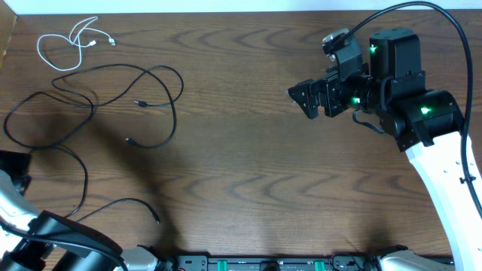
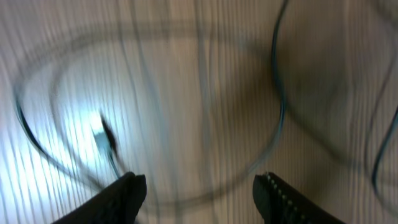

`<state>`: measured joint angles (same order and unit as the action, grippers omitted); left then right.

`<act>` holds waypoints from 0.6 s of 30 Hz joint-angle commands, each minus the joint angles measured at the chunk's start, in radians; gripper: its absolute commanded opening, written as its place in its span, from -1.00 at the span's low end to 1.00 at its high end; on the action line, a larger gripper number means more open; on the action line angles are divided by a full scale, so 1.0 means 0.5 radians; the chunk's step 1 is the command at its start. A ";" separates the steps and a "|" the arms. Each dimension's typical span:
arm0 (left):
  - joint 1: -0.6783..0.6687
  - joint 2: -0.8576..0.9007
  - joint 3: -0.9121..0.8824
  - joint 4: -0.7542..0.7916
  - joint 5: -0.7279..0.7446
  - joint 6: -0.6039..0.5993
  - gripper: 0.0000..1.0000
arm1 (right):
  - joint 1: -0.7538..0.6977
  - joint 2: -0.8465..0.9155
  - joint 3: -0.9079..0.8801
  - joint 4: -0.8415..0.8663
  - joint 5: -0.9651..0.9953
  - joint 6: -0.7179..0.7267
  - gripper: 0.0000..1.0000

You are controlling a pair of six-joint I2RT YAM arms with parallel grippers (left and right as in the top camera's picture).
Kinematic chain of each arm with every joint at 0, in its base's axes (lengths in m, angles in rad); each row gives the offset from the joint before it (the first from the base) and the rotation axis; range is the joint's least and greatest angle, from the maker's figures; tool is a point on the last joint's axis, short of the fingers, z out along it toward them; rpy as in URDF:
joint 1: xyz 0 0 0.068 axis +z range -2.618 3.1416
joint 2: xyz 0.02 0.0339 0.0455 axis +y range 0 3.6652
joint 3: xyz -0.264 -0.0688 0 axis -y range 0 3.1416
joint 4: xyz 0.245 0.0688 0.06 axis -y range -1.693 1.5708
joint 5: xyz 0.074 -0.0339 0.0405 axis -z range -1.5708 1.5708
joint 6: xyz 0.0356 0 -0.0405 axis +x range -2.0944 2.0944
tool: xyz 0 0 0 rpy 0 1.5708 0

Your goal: Untangle cables

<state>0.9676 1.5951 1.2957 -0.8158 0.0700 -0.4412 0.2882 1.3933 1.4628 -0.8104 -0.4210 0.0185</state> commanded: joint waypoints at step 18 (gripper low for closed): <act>-0.291 0.384 -0.333 0.071 0.187 0.246 0.38 | 0.003 0.001 0.029 0.011 0.006 0.021 0.99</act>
<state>0.8539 1.7645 1.1290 -0.7776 0.1444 -0.3626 0.2886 1.3933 1.4628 -0.8062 -0.4206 0.0185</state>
